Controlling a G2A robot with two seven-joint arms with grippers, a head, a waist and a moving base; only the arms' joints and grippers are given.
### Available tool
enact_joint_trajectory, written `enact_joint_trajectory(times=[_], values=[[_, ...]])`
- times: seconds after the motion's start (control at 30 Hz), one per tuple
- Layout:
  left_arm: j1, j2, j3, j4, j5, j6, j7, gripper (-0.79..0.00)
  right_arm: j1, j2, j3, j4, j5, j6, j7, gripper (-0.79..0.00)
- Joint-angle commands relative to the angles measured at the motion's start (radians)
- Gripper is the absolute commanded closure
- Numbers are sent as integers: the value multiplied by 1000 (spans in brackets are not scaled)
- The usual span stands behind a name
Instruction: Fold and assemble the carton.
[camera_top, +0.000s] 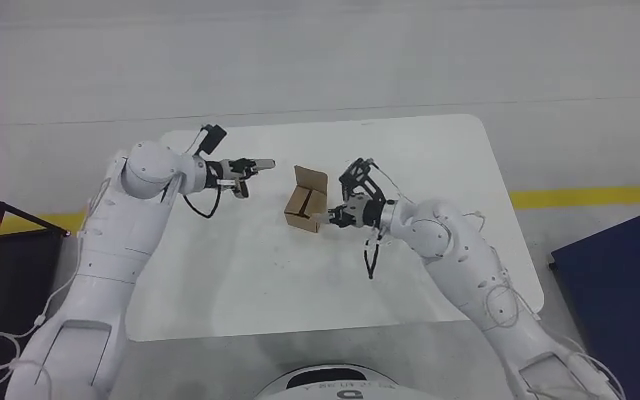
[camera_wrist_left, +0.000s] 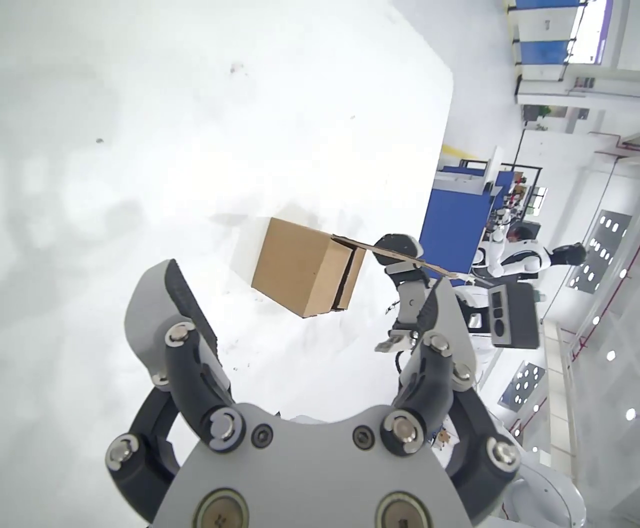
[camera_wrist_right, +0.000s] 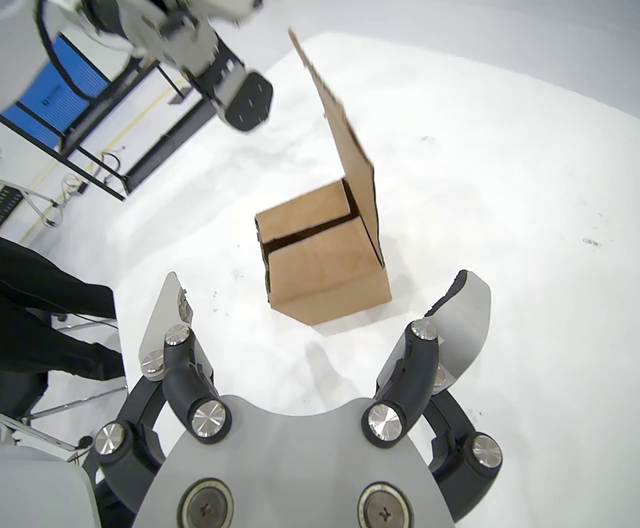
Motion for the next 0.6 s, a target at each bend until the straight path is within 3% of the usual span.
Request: enact_joint_trajectory(times=[0.0,0.07,0.13,0.2,0.23,0.4,0.57], values=[[-24,-10,49,25,-10,-7,-28,-785,17,-2,15,25,51,-36,-52,-776],[-35,-15,89,48,12,-24,-58,-785,29,-2,18,30,53,-58,-71,-785],[-34,-17,101,68,12,-40,-67,-714,35,-3,12,19,29,-59,-81,-785],[-21,-13,96,72,2,-62,-84,-785,39,-5,2,7,18,-63,-82,-785],[-12,-8,88,67,-4,-73,-100,-785,41,-5,-4,3,19,-69,-76,-785],[56,26,38,-27,-12,-131,-282,-785,66,-9,-26,9,63,-104,-38,-785],[135,61,41,-153,72,-59,-343,-785,102,-16,-47,34,109,-115,-15,-785]])
